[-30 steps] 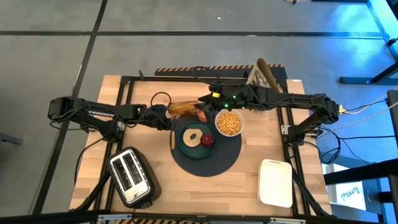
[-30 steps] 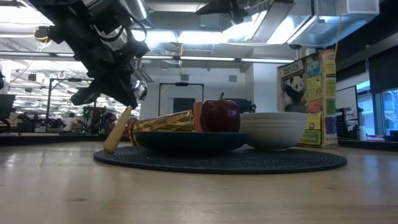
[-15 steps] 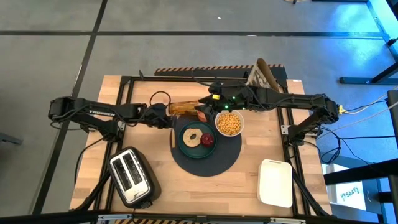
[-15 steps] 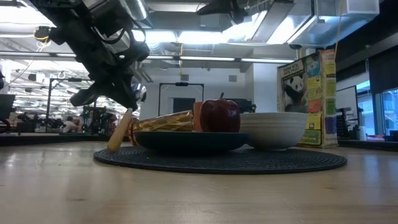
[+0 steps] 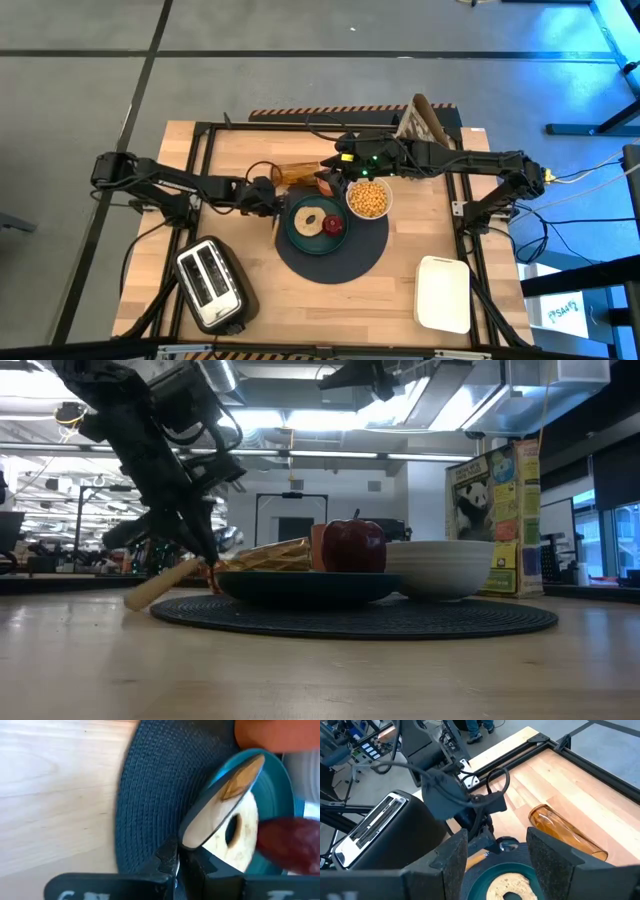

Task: Arrange a breakfast setting
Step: Put the yellow spoon on the black tablemat to the left of the green plate, then put the brown cup to the top right of the black tablemat

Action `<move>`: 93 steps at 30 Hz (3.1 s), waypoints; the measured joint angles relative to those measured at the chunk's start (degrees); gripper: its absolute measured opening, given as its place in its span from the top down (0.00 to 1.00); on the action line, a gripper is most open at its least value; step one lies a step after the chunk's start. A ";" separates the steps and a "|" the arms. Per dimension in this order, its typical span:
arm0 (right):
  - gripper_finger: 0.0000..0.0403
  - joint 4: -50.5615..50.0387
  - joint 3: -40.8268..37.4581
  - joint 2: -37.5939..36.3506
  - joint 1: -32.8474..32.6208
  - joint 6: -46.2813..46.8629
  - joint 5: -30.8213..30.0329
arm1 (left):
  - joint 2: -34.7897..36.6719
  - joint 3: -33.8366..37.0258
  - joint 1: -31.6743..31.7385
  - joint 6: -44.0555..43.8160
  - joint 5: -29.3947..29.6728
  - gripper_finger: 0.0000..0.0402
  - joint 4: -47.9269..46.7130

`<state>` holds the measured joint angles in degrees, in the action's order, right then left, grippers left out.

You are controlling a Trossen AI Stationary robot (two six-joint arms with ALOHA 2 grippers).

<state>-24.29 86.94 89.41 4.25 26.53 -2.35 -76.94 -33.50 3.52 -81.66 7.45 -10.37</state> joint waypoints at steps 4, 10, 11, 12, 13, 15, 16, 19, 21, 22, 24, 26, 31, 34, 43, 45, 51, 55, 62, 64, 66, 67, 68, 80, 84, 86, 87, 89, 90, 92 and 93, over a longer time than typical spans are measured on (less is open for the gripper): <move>0.52 -0.24 -0.02 0.00 0.00 -0.05 0.01 | -2.04 -0.02 -0.34 -3.56 1.65 0.97 0.53; 0.52 -2.42 -0.02 0.00 0.00 -0.07 0.00 | -2.61 -0.04 -0.32 -6.68 3.95 0.97 0.79; 0.52 -2.83 -0.02 0.00 0.00 -0.09 0.00 | -2.61 -0.04 -0.32 -7.38 4.04 0.97 0.79; 0.52 -3.04 -0.02 0.00 0.00 -0.16 0.00 | -2.61 -0.04 -0.32 -8.21 4.00 0.97 0.92; 0.52 -2.98 -0.02 0.00 0.00 -0.24 0.00 | -2.61 -0.04 -0.31 -9.07 3.87 0.97 0.98; 0.52 -2.94 -0.02 0.00 0.00 -0.25 0.00 | -2.61 -0.04 -0.30 -9.79 2.81 0.97 0.98; 0.52 -2.91 -0.02 0.00 0.00 -0.25 0.00 | -2.61 -0.04 -0.30 -9.82 2.29 0.97 0.98; 0.52 -2.91 -0.02 0.00 0.00 -0.27 0.01 | -2.61 -0.04 -0.35 -9.87 1.35 0.97 0.96; 0.52 -2.89 -0.02 0.00 0.00 -0.47 0.02 | -2.61 -0.04 -0.34 -9.85 1.46 0.96 0.94; 0.52 -2.89 -0.02 0.00 0.00 -0.52 0.05 | -2.61 -0.04 -0.34 -9.73 1.79 0.94 0.94; 0.52 -2.86 -0.02 0.00 -0.03 -0.86 0.47 | -2.61 -0.04 -0.34 -9.57 2.61 0.89 0.94; 0.52 -2.86 -0.02 0.00 -0.04 -1.07 0.46 | -2.61 -0.04 -0.34 -9.83 3.34 0.83 0.94; 0.52 -2.86 -0.02 0.00 -0.04 -1.03 0.46 | -2.16 -0.07 0.42 -9.53 0.78 0.66 0.94; 0.52 -3.12 -0.02 -0.02 -0.08 -0.95 0.39 | -0.34 -0.30 1.24 -4.80 -3.07 0.61 0.95; 0.52 -4.89 -0.02 -0.33 0.86 0.10 -0.97 | 11.86 -4.36 5.12 12.73 -5.41 0.60 -4.34; 0.52 -5.06 -0.02 -0.34 1.99 0.16 -0.71 | 14.07 -5.80 6.42 18.80 -5.42 0.60 -4.33; 0.52 -4.85 -0.02 1.63 9.80 1.59 3.88 | 14.91 -12.51 8.75 43.33 -5.12 0.60 -5.08; 0.52 -4.60 -0.02 4.28 15.97 1.87 8.71 | 12.75 -17.26 9.58 55.94 -4.86 0.60 -6.32; 0.52 -5.79 -0.02 8.93 23.90 3.66 12.18 | 7.18 -21.74 13.33 66.24 -5.45 0.60 -11.21; 0.52 -6.61 -0.02 10.60 25.48 4.75 15.34 | 5.24 -21.91 13.83 67.57 -5.49 0.60 -11.30; 0.52 -6.09 -0.02 12.28 26.33 5.25 18.79 | 3.61 -21.90 14.81 68.56 -5.17 0.60 -12.26; 0.52 -5.46 -0.02 13.06 26.45 6.06 20.62 | 2.78 -21.97 15.56 68.57 -4.93 0.60 -12.77; 0.52 -5.09 -0.02 13.85 26.40 6.70 22.39 | 1.77 -21.97 16.39 68.39 -4.49 0.60 -13.73; 0.52 -0.88 -0.02 21.73 23.80 12.49 26.58 | -7.80 -21.96 22.91 64.22 -5.44 0.60 -20.51; 0.52 0.22 -0.02 24.09 23.85 14.07 28.01 | -9.01 -21.97 23.53 64.18 -5.47 0.60 -20.49; 0.52 1.16 -0.02 25.38 23.85 14.46 28.93 | -9.04 -21.97 23.94 63.94 -5.45 0.60 -20.46; 0.52 1.78 -0.02 25.86 23.85 14.98 29.10 | -9.04 -21.97 24.07 63.92 -5.45 0.60 -20.14; 0.52 2.16 -0.02 26.49 23.87 15.34 29.71 | -9.04 -21.97 24.27 63.79 -5.09 0.60 -19.34; 0.52 2.74 -0.02 26.79 23.87 15.34 30.01 | -9.04 -21.97 24.35 63.75 -5.01 0.60 -18.99; 0.52 3.14 -0.02 27.13 23.87 15.53 30.93 | -9.04 -21.97 24.70 63.74 -5.03 0.60 -18.17; 0.52 3.60 -0.02 27.47 23.87 15.57 31.25 | -9.04 -21.97 24.75 63.72 -5.03 0.60 -18.13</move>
<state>-20.70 86.91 116.87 28.12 42.10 28.91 -85.97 -55.46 28.27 -17.93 2.42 -28.50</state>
